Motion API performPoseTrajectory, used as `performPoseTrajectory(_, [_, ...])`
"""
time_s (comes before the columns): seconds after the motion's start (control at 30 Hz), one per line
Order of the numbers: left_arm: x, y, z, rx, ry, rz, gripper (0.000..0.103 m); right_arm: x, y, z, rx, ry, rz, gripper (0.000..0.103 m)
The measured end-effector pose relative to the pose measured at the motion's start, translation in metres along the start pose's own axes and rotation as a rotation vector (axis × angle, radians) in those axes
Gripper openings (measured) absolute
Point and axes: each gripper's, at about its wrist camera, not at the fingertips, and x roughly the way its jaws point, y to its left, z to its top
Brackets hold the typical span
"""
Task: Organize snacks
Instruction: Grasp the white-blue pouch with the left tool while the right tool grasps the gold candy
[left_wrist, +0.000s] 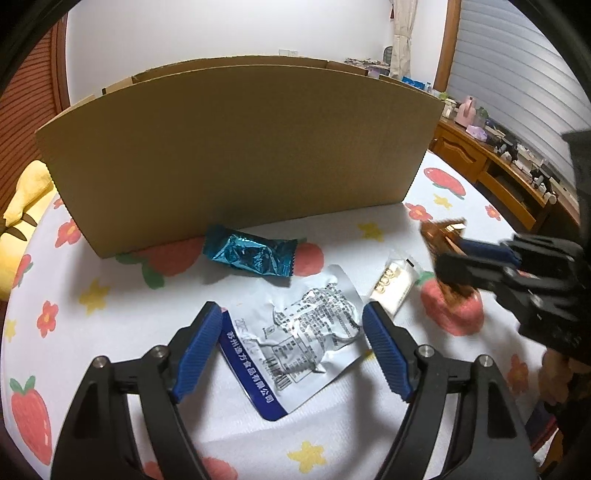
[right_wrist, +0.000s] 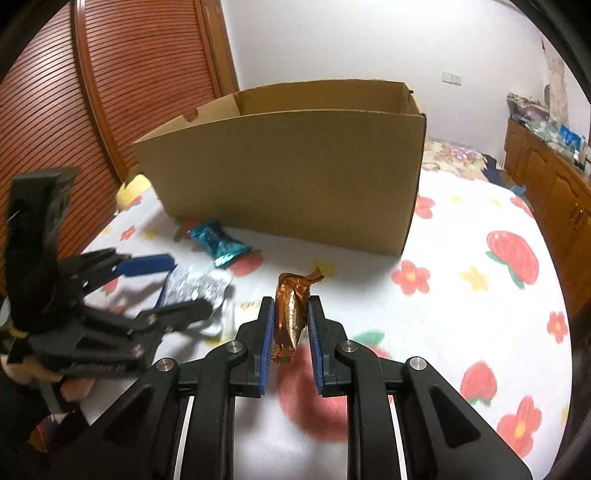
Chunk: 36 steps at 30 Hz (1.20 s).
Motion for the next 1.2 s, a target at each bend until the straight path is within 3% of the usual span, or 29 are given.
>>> performPoseTrajectory(0.1, [0.005,0.002,-0.001,-0.009,0.014,-0.001,0.087,-0.002,0.004,-0.006,-0.003,-0.006,-0.007,0.015])
performPoseTrajectory(0.47, [0.011,0.004,0.0,-0.03,0.032,-0.029,0.089,0.002,-0.002,-0.03,0.031,0.017,-0.013,0.016])
performPoseTrajectory(0.6, [0.007,0.002,-0.002,-0.009,0.02,-0.059,0.075,0.001,0.0,-0.034,0.02,0.014,-0.019,0.016])
performPoseTrajectory(0.67, [0.004,0.0,-0.003,0.005,0.01,-0.047,0.072,0.002,0.0,-0.035,0.017,0.016,-0.022,0.016])
performPoseTrajectory(0.7, [0.001,-0.001,-0.003,0.011,-0.002,-0.045,0.067,0.003,0.0,-0.035,0.019,0.018,-0.02,0.016])
performPoseTrajectory(0.73, [-0.001,-0.001,-0.004,0.011,-0.011,-0.048,0.056,0.004,0.001,-0.035,0.019,0.02,-0.02,0.016])
performPoseTrajectory(0.87, [-0.01,-0.007,-0.009,0.02,-0.036,-0.06,0.052,0.006,-0.001,-0.034,0.026,0.023,-0.016,0.016])
performPoseTrajectory(1.03, [-0.025,-0.012,-0.011,0.026,-0.078,-0.083,0.032,0.007,-0.003,-0.034,0.03,0.025,-0.014,0.016])
performPoseTrajectory(1.2, [-0.036,-0.023,-0.012,0.041,-0.091,-0.1,0.026,0.007,-0.003,-0.035,0.029,0.025,-0.016,0.016])
